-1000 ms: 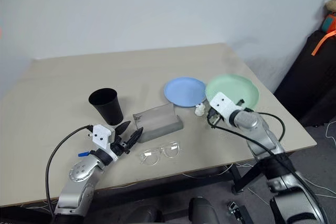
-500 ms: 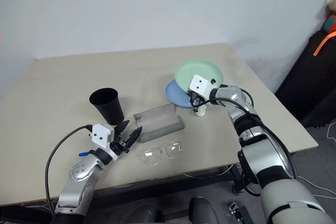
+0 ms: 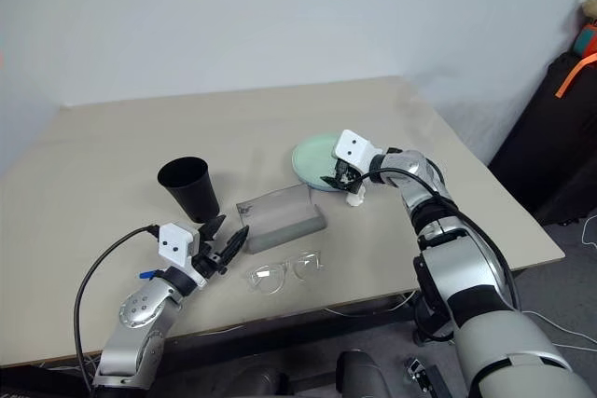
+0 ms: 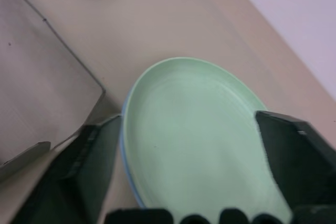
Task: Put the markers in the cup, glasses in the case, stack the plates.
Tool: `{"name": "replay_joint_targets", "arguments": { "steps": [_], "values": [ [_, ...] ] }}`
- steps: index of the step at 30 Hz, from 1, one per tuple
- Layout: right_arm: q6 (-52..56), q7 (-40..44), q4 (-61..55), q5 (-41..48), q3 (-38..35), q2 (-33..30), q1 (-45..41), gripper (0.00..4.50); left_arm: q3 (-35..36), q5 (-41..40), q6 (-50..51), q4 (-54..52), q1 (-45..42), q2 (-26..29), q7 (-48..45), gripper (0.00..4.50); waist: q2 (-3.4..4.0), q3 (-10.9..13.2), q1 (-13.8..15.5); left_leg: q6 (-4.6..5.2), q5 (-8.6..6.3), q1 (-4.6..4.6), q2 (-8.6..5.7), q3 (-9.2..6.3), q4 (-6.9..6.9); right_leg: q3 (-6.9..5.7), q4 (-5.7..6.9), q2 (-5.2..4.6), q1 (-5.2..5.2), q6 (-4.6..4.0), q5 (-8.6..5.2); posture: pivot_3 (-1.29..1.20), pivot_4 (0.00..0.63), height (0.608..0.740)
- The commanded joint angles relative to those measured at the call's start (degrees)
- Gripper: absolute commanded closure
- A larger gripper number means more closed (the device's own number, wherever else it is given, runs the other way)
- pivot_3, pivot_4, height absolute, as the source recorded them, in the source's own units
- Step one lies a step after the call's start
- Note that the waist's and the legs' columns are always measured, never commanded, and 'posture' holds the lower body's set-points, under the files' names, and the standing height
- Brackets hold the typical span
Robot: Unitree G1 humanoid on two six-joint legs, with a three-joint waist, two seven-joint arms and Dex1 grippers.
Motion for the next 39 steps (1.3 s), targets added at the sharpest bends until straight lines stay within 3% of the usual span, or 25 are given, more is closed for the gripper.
{"name": "replay_joint_targets", "arguments": {
  "steps": [1, 7, 11, 22, 25, 36, 39],
  "values": [
    [4.15, 3.04, -4.89, 3.08, -3.24, -2.08, -0.24, 0.02, 0.12, 0.06, -0.56, -1.98, -0.96, 0.47, -0.07, 1.56, 0.01, 0.0, 0.05, 0.0, 0.0, 0.0, 0.0, 0.0, 0.0, 0.0, 0.0, 0.0, 0.0, 0.0, 0.0, 0.0, 0.0, 0.728],
    [23.56, 7.75, -15.41, 6.3, -5.78, -3.87, 5.4, 0.02, 0.11, 0.03, -0.71, -1.27, -1.49, 0.51, -0.48, 1.56, 0.02, -0.02, 0.06, 0.01, 0.0, -0.01, -0.01, -0.01, 0.0, 0.0, -0.02, -0.01, 0.02, 0.0, 0.0, 0.0, 0.0, 0.728],
    [35.39, 4.98, -21.13, 7.49, -7.52, -4.27, 9.29, 0.02, -0.25, 0.05, -0.7, -0.59, -2.27, 0.38, -0.77, 1.56, 0.08, -0.03, 0.05, 0.01, 0.01, 0.0, -0.01, 0.0, 0.01, 0.0, 0.03, -0.01, 0.01, -0.01, 0.0, 0.0, 0.0, 0.728],
    [45.55, -0.6, -20.87, 10.08, -9.56, -0.7, 9.52, 0.02, -0.15, 0.0, -0.81, 0.44, -3.23, 0.42, -1.25, 1.56, 0.14, -0.03, 0.03, 0.02, 0.02, 0.02, -0.01, 0.05, 0.06, 0.01, 0.05, 0.04, 0.02, 0.0, 0.01, 0.0, 0.0, 0.728],
    [46.28, -0.85, -20.82, 10.29, -9.62, -0.22, 9.37, 0.62, -0.13, 0.06, -0.9, 0.44, -3.11, 0.42, -1.2, 1.56, 0.14, -0.03, 0.03, 0.02, 0.02, 0.01, -0.02, 0.05, 0.06, 0.02, 0.03, 0.03, 0.02, 0.0, 0.01, 0.0, 0.0, 0.728],
    [48.39, 1.38, -24.14, 10.98, -9.32, -1.25, 10.2, 4.45, 0.12, 0.17, -1.21, 0.02, -2.34, 0.39, -0.69, 1.56, 0.15, -0.03, 0.03, 0.02, 0.02, 0.01, -0.03, 0.04, 0.06, 0.01, 0.03, 0.03, 0.02, 0.0, 0.01, 0.0, 0.0, 0.728],
    [47.78, 3.47, -26.9, 12.32, -9.83, -1.87, 10.34, 4.48, 0.14, 0.11, -1.24, 0.14, -2.41, 0.46, -0.78, 1.56, 0.15, -0.03, 0.03, 0.02, 0.02, 0.01, -0.03, 0.04, 0.06, 0.01, 0.03, 0.03, 0.02, 0.01, 0.01, 0.0, 0.0, 0.728]
  ]
}}
